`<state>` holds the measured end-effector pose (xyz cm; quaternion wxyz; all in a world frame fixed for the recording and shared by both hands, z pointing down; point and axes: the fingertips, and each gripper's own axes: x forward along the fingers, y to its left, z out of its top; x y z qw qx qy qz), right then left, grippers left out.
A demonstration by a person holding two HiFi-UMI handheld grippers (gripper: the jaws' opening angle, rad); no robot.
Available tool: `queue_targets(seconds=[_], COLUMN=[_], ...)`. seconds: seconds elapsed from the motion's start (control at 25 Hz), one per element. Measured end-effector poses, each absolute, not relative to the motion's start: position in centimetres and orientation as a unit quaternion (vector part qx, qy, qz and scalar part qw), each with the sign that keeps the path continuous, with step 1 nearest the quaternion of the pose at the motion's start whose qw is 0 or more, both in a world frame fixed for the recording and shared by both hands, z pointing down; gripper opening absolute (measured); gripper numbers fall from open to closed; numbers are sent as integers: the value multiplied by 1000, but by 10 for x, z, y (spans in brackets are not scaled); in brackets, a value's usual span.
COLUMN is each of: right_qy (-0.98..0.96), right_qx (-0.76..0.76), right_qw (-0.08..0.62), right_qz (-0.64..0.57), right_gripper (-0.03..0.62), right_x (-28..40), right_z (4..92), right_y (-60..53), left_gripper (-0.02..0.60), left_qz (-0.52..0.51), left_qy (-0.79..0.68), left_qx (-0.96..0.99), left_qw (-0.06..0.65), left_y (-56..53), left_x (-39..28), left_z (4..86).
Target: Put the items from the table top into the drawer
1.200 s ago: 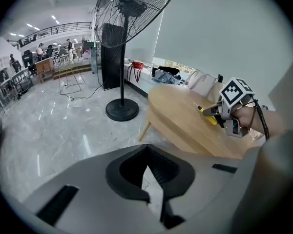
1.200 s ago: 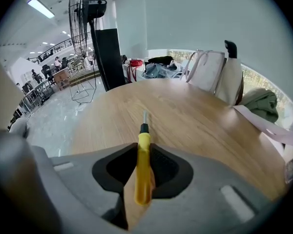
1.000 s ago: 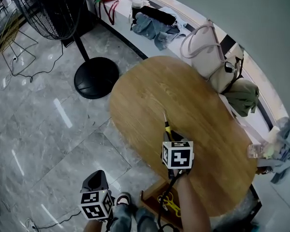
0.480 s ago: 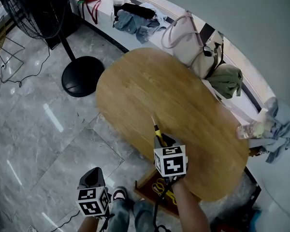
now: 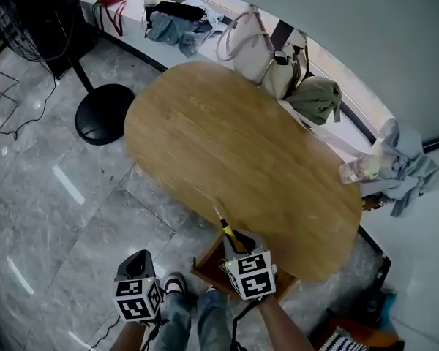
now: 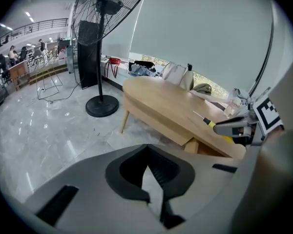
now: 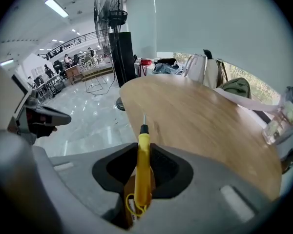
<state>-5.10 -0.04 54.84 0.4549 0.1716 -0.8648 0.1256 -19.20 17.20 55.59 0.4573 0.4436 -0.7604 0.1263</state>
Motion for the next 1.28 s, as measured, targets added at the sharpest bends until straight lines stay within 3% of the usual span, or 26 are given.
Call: queue_targets(seconds=[0.92, 1.28], right_qy=[-847, -849], right_qx=[198, 213], right_qw=[461, 452], right_qz=[174, 173], right_gripper=[84, 84], right_x=[118, 140], right_z=[557, 563], right_y=[80, 80], left_gripper=[-6, -6], left_qz=[196, 219], left_qy=[-662, -638], left_qx=[555, 580], left_qw=[465, 456], left_y=[115, 99], left_x=[-52, -26], left_z=[583, 586])
